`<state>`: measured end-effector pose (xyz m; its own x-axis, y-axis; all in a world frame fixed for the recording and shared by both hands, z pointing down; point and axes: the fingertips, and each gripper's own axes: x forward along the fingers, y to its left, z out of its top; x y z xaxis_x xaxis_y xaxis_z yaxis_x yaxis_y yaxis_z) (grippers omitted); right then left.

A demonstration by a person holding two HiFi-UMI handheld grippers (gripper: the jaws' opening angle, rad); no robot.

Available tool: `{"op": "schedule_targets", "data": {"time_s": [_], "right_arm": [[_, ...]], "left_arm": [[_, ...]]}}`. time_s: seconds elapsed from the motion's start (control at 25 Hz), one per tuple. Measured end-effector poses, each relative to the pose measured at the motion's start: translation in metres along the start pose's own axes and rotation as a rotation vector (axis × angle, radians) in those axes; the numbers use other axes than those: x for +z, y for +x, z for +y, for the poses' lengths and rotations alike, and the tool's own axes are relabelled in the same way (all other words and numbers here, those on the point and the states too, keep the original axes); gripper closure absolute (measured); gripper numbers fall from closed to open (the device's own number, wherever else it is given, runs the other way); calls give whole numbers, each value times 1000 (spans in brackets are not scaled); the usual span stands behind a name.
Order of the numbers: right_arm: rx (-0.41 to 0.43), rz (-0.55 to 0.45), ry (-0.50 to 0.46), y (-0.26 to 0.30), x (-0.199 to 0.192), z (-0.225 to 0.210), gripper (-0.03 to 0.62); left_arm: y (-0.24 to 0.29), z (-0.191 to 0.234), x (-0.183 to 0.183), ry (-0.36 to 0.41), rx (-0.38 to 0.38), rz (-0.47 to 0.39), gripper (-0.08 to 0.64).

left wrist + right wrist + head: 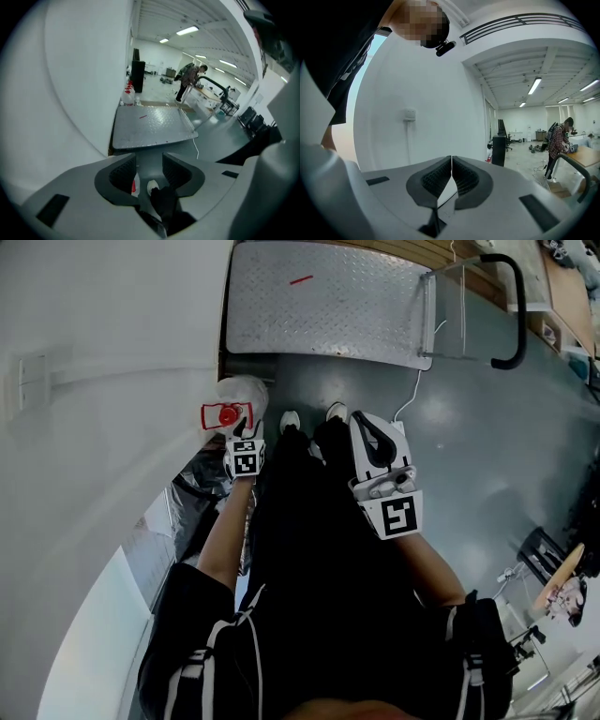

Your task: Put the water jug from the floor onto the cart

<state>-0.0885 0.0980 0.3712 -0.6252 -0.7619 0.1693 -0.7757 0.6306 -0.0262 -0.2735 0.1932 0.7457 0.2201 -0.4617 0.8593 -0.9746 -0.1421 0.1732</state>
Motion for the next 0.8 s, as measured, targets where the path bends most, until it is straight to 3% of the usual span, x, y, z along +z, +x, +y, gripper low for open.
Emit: {"op": "schedule_targets", "data": {"time_s": [0.08, 0.28, 0.36, 0.56, 0.8], "right_arm": [[-7, 6, -17, -1, -2, 2, 572], [-13, -11, -67, 4, -12, 8, 572], [-12, 2, -73, 7, -23, 9, 572], [3, 26, -80, 15, -53, 10, 572], [11, 63, -60, 21, -90, 1, 572]], "left_arm": [[12, 6, -17, 19, -10, 50, 393], [45, 38, -64, -137, -14, 137, 393], [58, 48, -77, -166, -7, 153, 393], [96, 49, -105, -85, -66, 204, 391], [136, 58, -111, -111, -57, 235, 391]]}}
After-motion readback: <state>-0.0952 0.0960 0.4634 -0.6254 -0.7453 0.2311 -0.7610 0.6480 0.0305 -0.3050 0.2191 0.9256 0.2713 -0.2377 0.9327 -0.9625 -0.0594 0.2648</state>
